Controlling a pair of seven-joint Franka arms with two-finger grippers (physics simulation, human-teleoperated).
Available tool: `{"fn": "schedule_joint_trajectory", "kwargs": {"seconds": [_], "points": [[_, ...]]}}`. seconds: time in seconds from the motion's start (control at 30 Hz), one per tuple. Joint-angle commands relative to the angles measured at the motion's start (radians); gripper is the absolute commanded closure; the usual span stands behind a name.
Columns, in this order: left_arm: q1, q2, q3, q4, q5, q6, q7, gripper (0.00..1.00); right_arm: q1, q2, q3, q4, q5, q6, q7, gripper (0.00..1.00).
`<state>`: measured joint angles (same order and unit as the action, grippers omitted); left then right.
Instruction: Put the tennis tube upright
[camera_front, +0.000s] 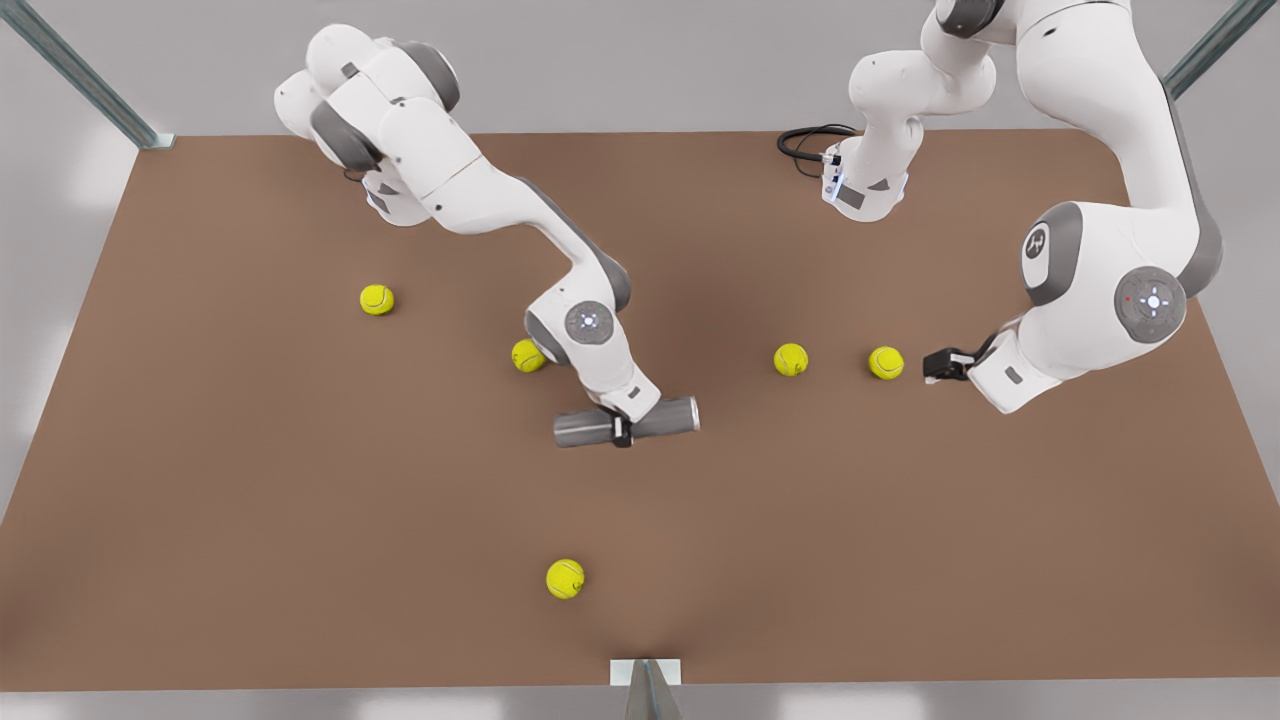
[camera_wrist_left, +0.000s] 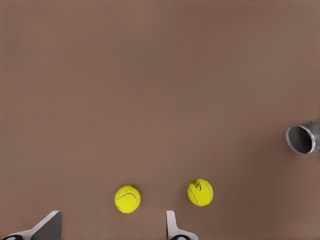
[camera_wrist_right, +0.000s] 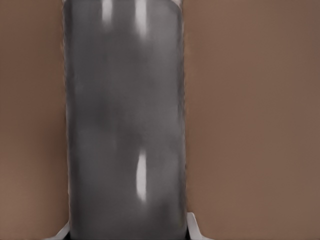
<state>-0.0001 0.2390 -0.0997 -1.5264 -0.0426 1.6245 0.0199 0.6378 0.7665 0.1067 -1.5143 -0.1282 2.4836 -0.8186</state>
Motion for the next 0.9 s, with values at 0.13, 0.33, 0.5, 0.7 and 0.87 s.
{"fn": "schedule_joint_trajectory", "kwargs": {"seconds": [0.13,0.33,0.5,0.7,0.87], "points": [[0.0,0.005,0.0,0.0,-0.003,0.0,0.0,0.01,0.071,0.047,-0.064,0.034,0.035,0.003,0.012,0.24],[0.0,0.003,0.0,0.0,-0.003,0.0,0.0,0.01,0.079,0.045,-0.064,0.034,0.048,0.001,0.027,0.0],[-0.008,0.003,-0.002,-0.001,-0.011,-0.009,0.0,0.0,0.019,-0.148,-0.058,-0.046,0.084,-0.094,0.067,0.0],[0.104,0.079,-0.034,-0.012,-0.643,-0.054,0.028,0.01,-0.437,-0.513,-0.055,-0.072,0.104,-0.522,0.409,0.0],[0.011,0.207,-0.106,-0.051,-0.645,0.244,0.029,0.01,-0.589,-0.648,-0.176,-0.017,0.094,-0.816,0.601,0.0]]}}
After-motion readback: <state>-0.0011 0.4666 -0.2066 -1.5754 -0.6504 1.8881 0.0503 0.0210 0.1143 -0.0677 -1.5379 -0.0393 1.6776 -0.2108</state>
